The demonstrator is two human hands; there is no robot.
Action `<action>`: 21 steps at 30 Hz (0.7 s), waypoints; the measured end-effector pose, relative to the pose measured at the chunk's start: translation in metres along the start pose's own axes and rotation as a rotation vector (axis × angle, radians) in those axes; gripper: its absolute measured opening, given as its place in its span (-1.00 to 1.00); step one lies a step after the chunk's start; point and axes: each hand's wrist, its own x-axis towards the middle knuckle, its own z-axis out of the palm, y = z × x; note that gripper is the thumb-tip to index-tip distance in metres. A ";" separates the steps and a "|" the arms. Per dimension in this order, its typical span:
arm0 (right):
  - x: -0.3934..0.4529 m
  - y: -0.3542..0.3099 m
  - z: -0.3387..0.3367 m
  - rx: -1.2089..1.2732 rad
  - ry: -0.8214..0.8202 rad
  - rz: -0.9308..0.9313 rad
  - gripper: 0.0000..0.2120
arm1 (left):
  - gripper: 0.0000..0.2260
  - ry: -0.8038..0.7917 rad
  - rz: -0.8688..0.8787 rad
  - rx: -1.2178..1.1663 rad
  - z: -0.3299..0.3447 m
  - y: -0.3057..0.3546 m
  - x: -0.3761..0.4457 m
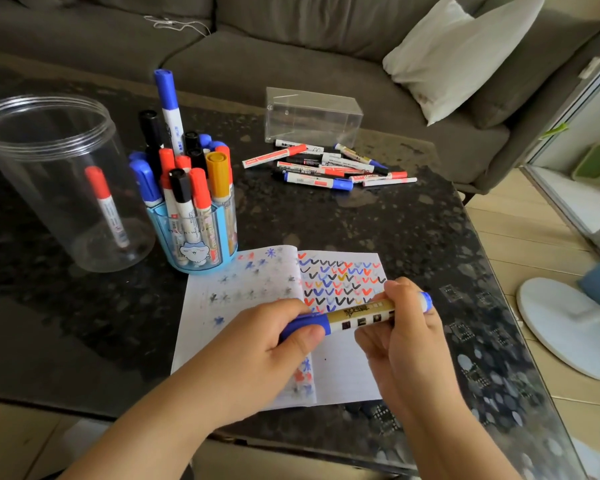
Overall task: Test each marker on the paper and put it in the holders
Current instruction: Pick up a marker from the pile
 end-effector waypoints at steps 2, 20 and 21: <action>-0.003 0.000 0.000 0.012 -0.007 0.033 -0.64 | -0.49 0.010 0.013 0.021 0.001 0.000 -0.002; -0.002 -0.011 0.028 -1.145 -0.490 -0.571 -0.66 | -0.95 0.378 -0.011 -0.126 -0.030 0.000 -0.003; -0.005 -0.013 0.041 -1.155 -0.529 -0.609 -0.66 | -0.97 0.410 -0.016 -0.112 -0.033 0.004 -0.006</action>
